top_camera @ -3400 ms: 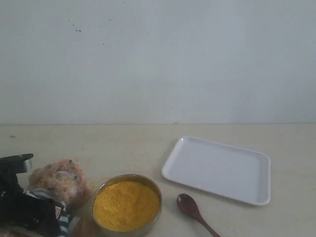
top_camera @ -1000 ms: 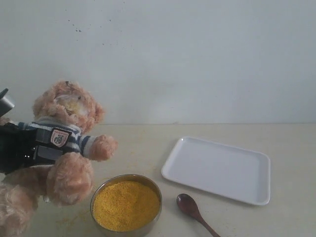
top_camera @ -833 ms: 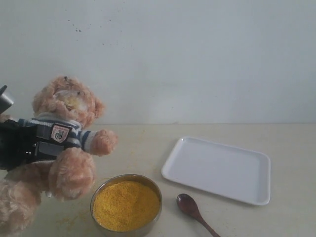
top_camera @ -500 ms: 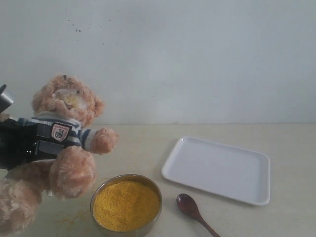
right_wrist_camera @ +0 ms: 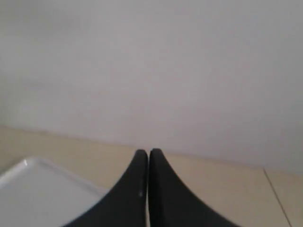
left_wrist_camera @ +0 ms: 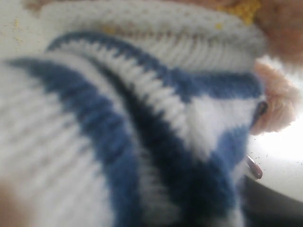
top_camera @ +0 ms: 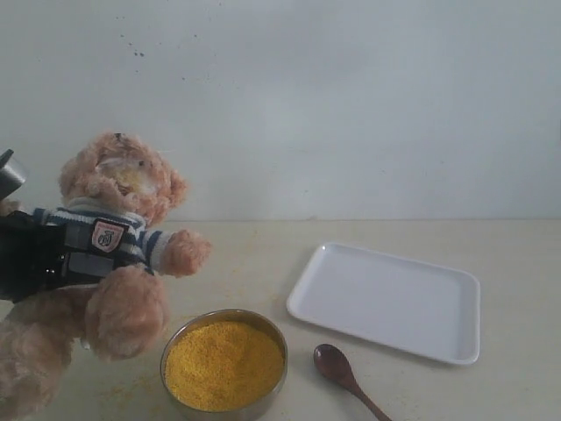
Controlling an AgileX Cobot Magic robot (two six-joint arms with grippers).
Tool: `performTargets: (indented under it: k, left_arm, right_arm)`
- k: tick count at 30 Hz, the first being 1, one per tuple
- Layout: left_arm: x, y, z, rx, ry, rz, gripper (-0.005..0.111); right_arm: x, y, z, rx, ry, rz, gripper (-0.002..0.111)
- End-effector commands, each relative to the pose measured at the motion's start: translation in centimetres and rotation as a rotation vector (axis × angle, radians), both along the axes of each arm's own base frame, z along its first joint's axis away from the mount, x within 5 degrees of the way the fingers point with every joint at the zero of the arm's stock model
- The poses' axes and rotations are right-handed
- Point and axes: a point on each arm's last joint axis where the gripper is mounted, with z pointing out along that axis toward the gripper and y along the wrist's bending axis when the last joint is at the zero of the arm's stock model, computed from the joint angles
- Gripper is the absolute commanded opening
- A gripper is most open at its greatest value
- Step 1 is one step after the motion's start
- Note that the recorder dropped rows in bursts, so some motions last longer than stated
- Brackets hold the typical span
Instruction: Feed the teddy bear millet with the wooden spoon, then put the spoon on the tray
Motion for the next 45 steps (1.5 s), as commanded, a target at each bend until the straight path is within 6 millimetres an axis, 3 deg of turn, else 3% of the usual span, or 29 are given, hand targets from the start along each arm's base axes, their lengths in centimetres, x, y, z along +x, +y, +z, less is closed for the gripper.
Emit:
performTargets:
  k: [1, 7, 10, 12, 16, 19, 20, 23, 28, 31, 33, 45]
  left_arm:
    - [-0.2, 0.0, 0.4, -0.013, -0.016, 0.001, 0.004]
    - [-0.2, 0.0, 0.4, -0.015, -0.016, 0.003, 0.004]
    - [-0.2, -0.1, 0.4, -0.017, -0.014, 0.000, 0.004]
    - [-0.3, -0.1, 0.4, -0.019, -0.013, -0.003, 0.004]
    - [-0.3, -0.1, 0.4, -0.021, -0.012, -0.006, 0.004]
    - [-0.3, -0.1, 0.4, -0.021, -0.012, -0.006, 0.004]
    - [-0.3, -0.1, 0.4, -0.021, -0.012, -0.006, 0.004]
    - [-0.3, -0.1, 0.4, -0.019, -0.012, -0.006, 0.004]
    - [-0.4, 0.0, 0.2, 0.015, -0.011, -0.028, 0.004]
    - [-0.4, 0.0, 0.3, 0.004, -0.012, -0.021, 0.004]
    - [-0.3, -0.1, 0.3, -0.003, -0.012, -0.017, 0.004]
    - [-0.3, 0.0, 0.3, -0.001, -0.013, -0.015, 0.004]
  right_arm:
    - [0.0, -1.3, -2.9, -0.056, 0.304, -0.131, 0.000]
    - [-1.5, -1.8, -5.7, -0.133, 0.662, -0.169, 0.000]
    - [-3.5, -0.6, -7.0, -0.077, 0.931, -0.031, 0.000]
    - [-4.3, 0.6, -7.3, 0.002, 1.021, 0.073, 0.000]
    - [-4.5, 3.3, -6.9, 0.125, 0.992, 0.317, 0.000]
    - [-4.7, 6.1, -6.8, -0.037, 0.903, 0.489, 0.000]
    - [-4.1, 7.1, -6.7, -0.119, 0.795, 0.516, 0.000]
    - [-2.5, 9.2, -7.9, -0.134, 0.605, 0.525, 0.001]
    - [-1.9, 11.8, -10.7, -0.165, 0.684, 0.594, 0.037]
    - [-1.8, 12.9, -11.9, -0.178, 0.725, 0.617, 0.052]
    - [-1.5, 13.2, -12.7, -0.186, 0.742, 0.617, 0.056]
    - [0.5, 14.1, -16.8, -0.214, 0.803, 0.585, 0.055]
